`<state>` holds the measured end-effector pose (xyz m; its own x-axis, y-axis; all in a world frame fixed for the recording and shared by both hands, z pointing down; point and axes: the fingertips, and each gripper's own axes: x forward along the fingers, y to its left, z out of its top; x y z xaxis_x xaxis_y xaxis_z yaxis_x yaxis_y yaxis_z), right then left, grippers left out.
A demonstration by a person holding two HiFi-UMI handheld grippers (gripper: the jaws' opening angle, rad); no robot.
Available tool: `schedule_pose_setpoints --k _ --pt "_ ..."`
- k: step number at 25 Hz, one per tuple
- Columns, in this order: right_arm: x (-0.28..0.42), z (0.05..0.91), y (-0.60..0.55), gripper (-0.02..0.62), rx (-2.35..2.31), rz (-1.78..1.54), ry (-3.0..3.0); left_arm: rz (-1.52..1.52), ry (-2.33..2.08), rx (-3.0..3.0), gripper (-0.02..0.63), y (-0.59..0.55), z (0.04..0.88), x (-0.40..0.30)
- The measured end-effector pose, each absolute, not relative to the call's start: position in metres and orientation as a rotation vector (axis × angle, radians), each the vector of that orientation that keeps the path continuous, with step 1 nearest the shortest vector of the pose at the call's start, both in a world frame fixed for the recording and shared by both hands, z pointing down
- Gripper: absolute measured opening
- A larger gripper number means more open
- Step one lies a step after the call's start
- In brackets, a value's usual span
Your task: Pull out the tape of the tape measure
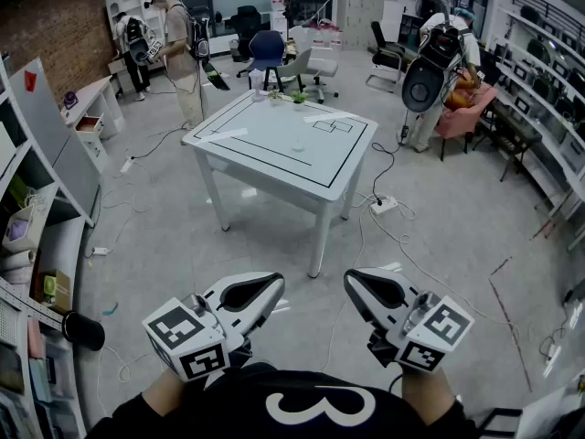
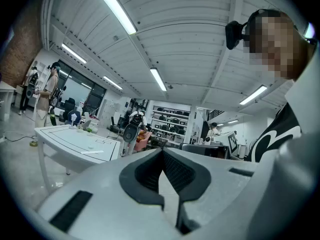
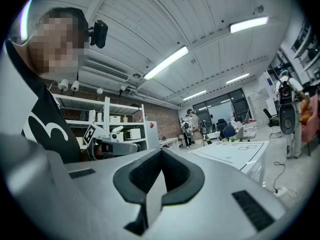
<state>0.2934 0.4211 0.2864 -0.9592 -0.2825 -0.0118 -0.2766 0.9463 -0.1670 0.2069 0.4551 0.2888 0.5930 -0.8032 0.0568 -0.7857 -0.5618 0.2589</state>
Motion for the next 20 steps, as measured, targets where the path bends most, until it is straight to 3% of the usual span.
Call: schedule_pose_setpoints --k 20 --pt "0.305 0.277 0.413 -0.009 -0.510 -0.183 3.025 -0.109 -1.341 2.564 0.006 0.457 0.289 0.204"
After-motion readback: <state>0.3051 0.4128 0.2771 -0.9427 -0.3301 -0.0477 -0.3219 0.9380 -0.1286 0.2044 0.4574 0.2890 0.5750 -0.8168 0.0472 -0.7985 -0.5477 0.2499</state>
